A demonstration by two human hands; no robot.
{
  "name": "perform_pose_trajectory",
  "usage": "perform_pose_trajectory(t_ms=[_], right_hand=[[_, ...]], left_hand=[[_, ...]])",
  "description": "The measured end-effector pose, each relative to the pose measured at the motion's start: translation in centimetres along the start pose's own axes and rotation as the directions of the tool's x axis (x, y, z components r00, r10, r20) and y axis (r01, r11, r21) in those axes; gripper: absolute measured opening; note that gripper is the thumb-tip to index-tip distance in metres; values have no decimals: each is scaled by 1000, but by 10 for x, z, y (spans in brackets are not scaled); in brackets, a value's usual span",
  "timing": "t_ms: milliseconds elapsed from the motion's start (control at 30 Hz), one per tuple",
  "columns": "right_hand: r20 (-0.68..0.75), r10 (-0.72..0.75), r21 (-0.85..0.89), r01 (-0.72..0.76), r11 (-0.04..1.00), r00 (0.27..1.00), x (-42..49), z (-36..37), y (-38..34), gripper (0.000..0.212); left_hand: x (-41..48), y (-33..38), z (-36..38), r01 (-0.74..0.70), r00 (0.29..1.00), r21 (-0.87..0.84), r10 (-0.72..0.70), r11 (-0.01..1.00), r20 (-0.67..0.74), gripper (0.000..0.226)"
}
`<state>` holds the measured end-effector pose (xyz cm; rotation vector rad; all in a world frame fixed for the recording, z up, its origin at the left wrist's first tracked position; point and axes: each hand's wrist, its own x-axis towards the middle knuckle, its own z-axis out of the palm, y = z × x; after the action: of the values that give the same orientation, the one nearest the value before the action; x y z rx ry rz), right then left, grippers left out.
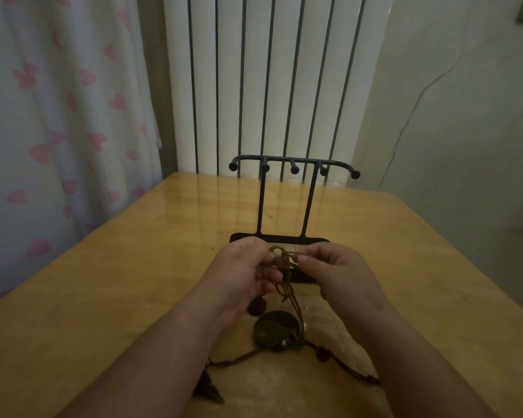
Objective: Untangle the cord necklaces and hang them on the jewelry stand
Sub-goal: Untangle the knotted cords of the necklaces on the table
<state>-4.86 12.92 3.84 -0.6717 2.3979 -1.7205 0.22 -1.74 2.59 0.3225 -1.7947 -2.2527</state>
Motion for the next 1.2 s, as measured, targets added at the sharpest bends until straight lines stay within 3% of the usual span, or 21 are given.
perform_pose_trajectory(t_ms=[100, 200, 367, 433, 500, 633, 733, 867, 967, 1033, 1200], right_hand=[[17, 23, -15, -23, 1000, 1000, 1, 0, 2, 16], [127, 78, 27, -82, 996, 989, 1, 1, 1, 21], [177, 165, 254, -207, 945, 970, 8, 0, -1, 31], [171, 165, 150, -191, 970, 971, 7, -1, -2, 37], [175, 75, 108, -95, 990, 982, 2, -2, -1, 32], [115, 60, 174, -79, 982, 992, 1, -4, 1, 30], [97, 82, 221, -102, 970, 992, 2, -5, 0, 28], [64, 115, 312, -129, 941, 991, 1, -10, -1, 26], [47, 146, 348, -153, 925, 988, 2, -14, -4, 21], [57, 176, 308, -185, 933, 983, 4, -14, -3, 20], [116, 99, -79, -90, 993, 988, 0, -13, -1, 23]], left_hand=[[0, -1, 2, -8, 1000, -27, 8, 1000, -8, 17], [2, -1, 2, -12, 998, -127, 5, 992, -55, 18], [5, -1, 3, -10, 996, -272, -16, 962, -90, 13], [5, -2, 2, -8, 998, -238, -7, 971, -62, 12], [5, -2, 1, -2, 1000, -202, -4, 979, -30, 11], [4, 0, -3, 29, 999, -176, -20, 984, 50, 7], [3, -1, -5, -28, 996, -40, 31, 999, 88, 7], [5, -5, -6, -49, 998, 164, 54, 985, -24, 17], [6, -5, -5, -23, 993, 196, 45, 980, -106, 15], [6, -5, -4, -16, 992, 222, 44, 975, -121, 15], [5, -5, -5, -33, 998, 300, 48, 953, -43, 14]])
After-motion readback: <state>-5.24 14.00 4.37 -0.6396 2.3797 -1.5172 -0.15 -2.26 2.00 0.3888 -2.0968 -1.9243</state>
